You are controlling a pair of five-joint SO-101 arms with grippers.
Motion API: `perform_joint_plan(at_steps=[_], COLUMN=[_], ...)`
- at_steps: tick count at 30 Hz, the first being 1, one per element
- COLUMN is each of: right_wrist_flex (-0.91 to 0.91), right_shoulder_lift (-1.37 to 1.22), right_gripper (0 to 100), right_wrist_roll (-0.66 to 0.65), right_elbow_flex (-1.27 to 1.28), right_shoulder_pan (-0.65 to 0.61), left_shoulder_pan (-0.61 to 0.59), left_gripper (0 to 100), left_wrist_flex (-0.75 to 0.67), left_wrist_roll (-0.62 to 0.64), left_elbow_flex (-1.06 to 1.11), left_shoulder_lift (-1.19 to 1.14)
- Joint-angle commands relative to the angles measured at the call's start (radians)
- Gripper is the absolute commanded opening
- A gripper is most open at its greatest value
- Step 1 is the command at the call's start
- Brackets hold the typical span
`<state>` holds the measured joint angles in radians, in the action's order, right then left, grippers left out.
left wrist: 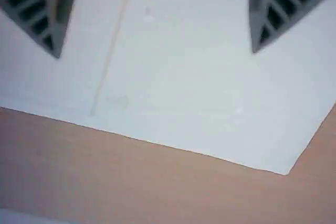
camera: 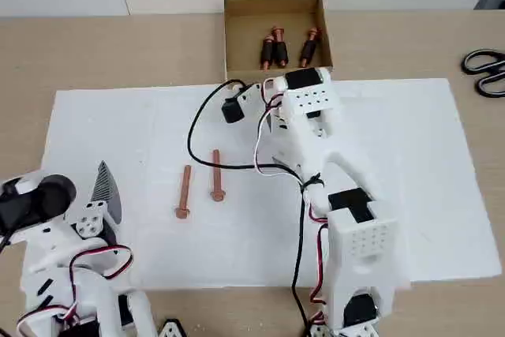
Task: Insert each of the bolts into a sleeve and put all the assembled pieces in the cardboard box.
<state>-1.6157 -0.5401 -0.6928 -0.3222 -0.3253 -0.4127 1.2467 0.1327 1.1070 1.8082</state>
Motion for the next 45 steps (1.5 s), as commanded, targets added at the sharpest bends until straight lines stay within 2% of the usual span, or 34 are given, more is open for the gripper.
perform_joint_plan(at_steps=[1,9,20,26,31,39,45], right_wrist_flex=[-0.025,-0.047,-0.047,-0.045,-0.045,-0.047,-0.047], right_shoulder_lift=[-0.013,-0.007,-0.013,-0.010,-0.005,0.108,0.107], right_gripper=[19.0,19.0,18.3,0.6,0.4,0.4,0.5], right_wrist_roll=[0.021,0.021,0.020,0.041,0.083,0.351,0.482], right_elbow_flex=[0.009,0.009,0.009,0.009,0.005,-0.008,-0.002], right_shoulder_pan=[-0.054,-0.085,-0.027,-0.027,-0.031,-0.019,-0.015], left_shoulder_pan=[-0.003,0.000,0.002,0.002,0.002,0.002,0.002], left_gripper=[22,22,22,22,22,22,22], left_wrist_flex=[-0.003,-0.005,-0.005,-0.005,-0.005,-0.005,-0.005], left_wrist_roll=[-0.002,-0.002,-0.002,-0.002,-0.002,-0.002,-0.002], left_elbow_flex=[0.001,0.001,0.001,0.001,0.001,0.001,0.001], left_shoulder_lift=[0.011,0.011,0.011,0.011,0.011,0.011,0.011])
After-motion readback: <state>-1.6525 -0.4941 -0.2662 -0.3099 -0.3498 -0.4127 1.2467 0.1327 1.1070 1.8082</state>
